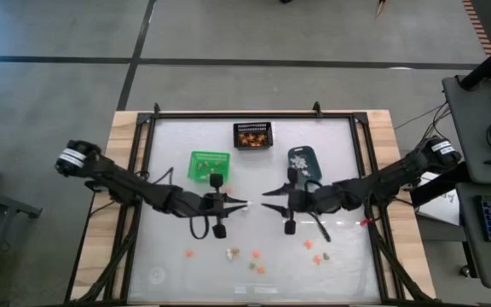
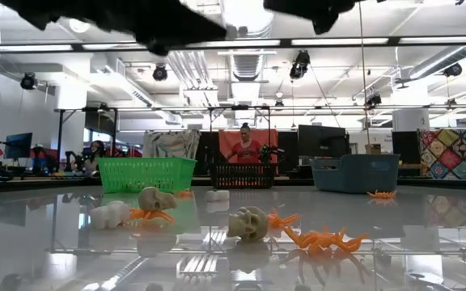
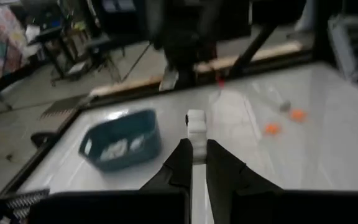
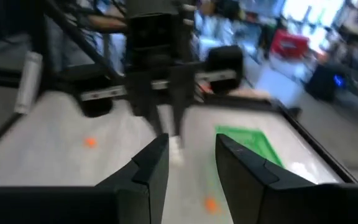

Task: Sort Halloween decoration
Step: Put the white skeleton toy into the blue bin

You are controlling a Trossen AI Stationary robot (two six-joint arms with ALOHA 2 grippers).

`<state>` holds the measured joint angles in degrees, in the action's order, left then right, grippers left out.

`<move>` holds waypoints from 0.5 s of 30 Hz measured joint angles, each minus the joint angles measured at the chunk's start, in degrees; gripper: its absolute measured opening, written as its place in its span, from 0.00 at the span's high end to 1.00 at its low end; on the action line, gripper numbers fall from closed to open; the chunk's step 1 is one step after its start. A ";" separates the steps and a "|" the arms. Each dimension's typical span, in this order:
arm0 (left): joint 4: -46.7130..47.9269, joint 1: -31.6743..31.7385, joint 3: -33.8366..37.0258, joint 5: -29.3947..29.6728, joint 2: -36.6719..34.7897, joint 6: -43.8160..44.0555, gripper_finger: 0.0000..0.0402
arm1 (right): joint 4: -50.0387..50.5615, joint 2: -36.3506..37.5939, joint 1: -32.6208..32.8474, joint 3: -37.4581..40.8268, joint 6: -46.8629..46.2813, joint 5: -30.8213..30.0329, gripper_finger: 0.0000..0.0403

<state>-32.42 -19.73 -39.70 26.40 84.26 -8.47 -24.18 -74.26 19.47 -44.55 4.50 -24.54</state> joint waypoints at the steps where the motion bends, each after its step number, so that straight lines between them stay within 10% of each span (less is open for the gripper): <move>1: -0.08 0.00 0.00 -0.16 -0.91 -0.07 1.00 | -2.08 0.00 0.24 0.58 1.23 1.01 0.69; 15: -16.94 0.00 0.02 0.02 4.56 -2.60 1.00 | -5.12 -1.22 0.38 1.00 2.36 3.50 0.69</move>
<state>-49.36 -19.73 -39.68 26.41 88.81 -11.07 -29.30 -75.48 19.85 -43.55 6.86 -21.04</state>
